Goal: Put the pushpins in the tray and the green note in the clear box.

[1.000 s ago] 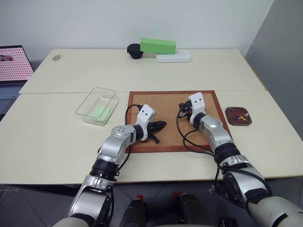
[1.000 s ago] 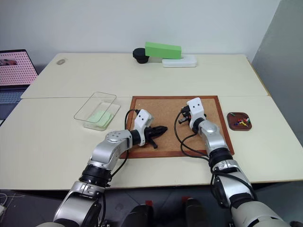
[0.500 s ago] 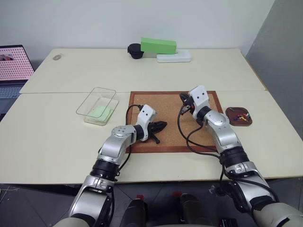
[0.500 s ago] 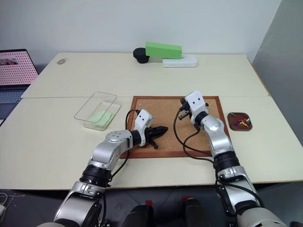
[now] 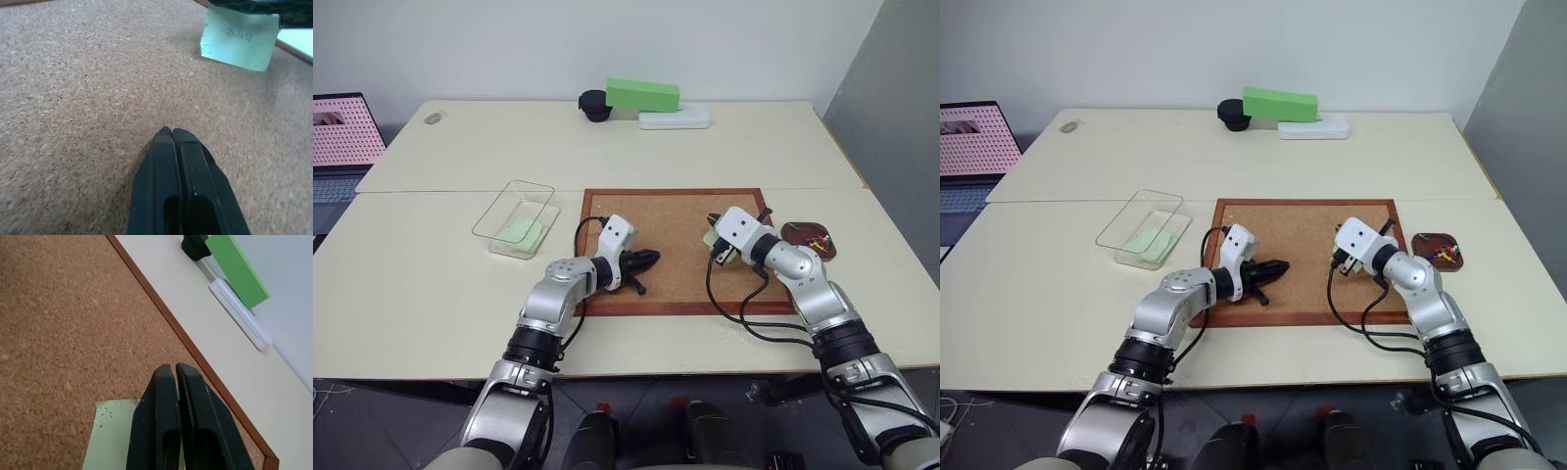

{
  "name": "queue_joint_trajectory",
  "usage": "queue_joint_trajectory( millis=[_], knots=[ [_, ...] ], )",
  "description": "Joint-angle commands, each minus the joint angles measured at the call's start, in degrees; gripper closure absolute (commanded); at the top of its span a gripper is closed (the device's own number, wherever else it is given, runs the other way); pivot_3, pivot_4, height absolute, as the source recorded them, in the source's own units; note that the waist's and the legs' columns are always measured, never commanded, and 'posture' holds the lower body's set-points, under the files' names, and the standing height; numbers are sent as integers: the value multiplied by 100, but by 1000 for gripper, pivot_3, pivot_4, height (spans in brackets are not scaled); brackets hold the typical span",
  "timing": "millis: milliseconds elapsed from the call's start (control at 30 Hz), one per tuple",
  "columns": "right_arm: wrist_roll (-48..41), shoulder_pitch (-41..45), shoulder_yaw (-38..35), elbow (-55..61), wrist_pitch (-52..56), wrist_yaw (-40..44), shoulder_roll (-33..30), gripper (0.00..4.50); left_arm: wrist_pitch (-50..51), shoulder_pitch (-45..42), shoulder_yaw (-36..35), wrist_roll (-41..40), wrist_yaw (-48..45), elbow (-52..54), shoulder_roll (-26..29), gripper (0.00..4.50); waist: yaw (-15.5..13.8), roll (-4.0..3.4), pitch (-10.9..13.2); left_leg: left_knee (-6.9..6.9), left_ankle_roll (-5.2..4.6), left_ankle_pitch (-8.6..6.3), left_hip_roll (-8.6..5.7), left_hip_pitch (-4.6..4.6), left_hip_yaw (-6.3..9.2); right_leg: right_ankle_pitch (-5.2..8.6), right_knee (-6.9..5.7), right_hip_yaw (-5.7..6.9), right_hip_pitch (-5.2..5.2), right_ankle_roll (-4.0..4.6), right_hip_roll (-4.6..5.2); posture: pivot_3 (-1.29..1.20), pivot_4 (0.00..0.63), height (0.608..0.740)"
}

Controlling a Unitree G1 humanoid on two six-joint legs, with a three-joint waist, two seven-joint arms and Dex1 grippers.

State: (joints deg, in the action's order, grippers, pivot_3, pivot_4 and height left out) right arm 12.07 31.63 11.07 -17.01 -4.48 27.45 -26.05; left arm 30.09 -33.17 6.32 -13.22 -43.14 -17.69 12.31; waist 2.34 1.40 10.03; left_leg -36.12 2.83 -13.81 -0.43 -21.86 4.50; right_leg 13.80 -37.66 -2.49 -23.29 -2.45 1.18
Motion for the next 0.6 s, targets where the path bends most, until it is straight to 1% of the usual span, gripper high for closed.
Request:
queue_joint_trajectory(
  millis=[33,67,100,133,167,200,267,433,467,500,533,567,600],
  knots=[
    [-329,103,-376,589,193,-98,112,4478,394,-235,-336,-537,-67,314,-136,4303,-4,0,1,0,0,0,0,-1,0,0,0,0,-1,0,0,0,150,740],
    [-398,129,-426,738,310,-91,160,4500,540,-289,-445,-724,-97,386,-185,4105,-7,1,2,1,0,0,1,-2,1,0,0,1,-2,0,0,0,150,740],
    [-531,156,-497,908,480,-90,237,4500,685,-349,-553,-907,-118,440,-227,4051,-4,2,3,1,0,0,2,-3,2,0,1,2,-2,0,0,0,150,740],
    [-778,184,-627,1218,821,-90,365,4500,908,-442,-745,-1205,-118,537,-295,3744,0,2,3,1,0,0,3,-7,3,0,0,3,-7,1,-1,0,150,740],
    [-945,206,-723,1429,1072,-85,460,4500,1063,-512,-879,-1407,-112,593,-341,3631,1,2,3,1,0,0,4,-7,4,0,0,3,-7,1,-2,0,150,740],
    [-1223,221,-879,1671,1465,-128,604,4500,1258,-594,-1030,-1652,-116,663,-380,3407,1,2,3,1,1,0,3,-7,6,0,0,4,-6,1,-2,0,150,740],
    [-1499,222,-1054,1930,1930,-180,758,4500,1471,-669,-1173,-1907,-109,739,-409,3051,1,2,3,1,1,0,4,-8,7,0,0,5,-7,1,-2,0,150,740],
    [-1992,175,-1293,2385,2716,-276,982,4500,1543,-730,-1167,-2024,-77,718,-394,2166,-16,2,3,1,1,0,1,-7,7,-1,0,5,-6,1,0,0,150,740],
    [-2098,177,-1328,2479,2847,-289,1025,4500,1532,-737,-1158,-2021,-84,691,-393,1896,-16,2,3,1,1,0,1,-7,6,-1,0,5,-6,2,0,0,150,740],
    [-2182,181,-1351,2565,2962,-300,1052,4500,1537,-744,-1161,-2032,-83,672,-397,1719,-16,2,3,1,1,0,1,-8,7,-2,0,5,-6,4,0,0,150,740],
    [-2233,184,-1363,2620,3039,-309,1065,4500,1538,-750,-1162,-2041,-81,660,-399,1414,-13,1,3,2,1,0,2,-8,7,-2,0,5,-7,4,-1,0,150,740],
    [-2323,178,-1370,2715,3131,-300,1089,4500,1547,-757,-1154,-2058,-96,651,-392,1282,-12,1,3,3,1,0,2,-8,6,-2,0,5,-8,4,-1,0,150,740],
    [-2418,168,-1379,2801,3221,-286,1116,4500,1567,-765,-1161,-2090,-102,639,-394,1055,-12,1,3,3,1,0,3,-7,7,-2,0,5,-8,4,-2,0,150,740]
  ],
)
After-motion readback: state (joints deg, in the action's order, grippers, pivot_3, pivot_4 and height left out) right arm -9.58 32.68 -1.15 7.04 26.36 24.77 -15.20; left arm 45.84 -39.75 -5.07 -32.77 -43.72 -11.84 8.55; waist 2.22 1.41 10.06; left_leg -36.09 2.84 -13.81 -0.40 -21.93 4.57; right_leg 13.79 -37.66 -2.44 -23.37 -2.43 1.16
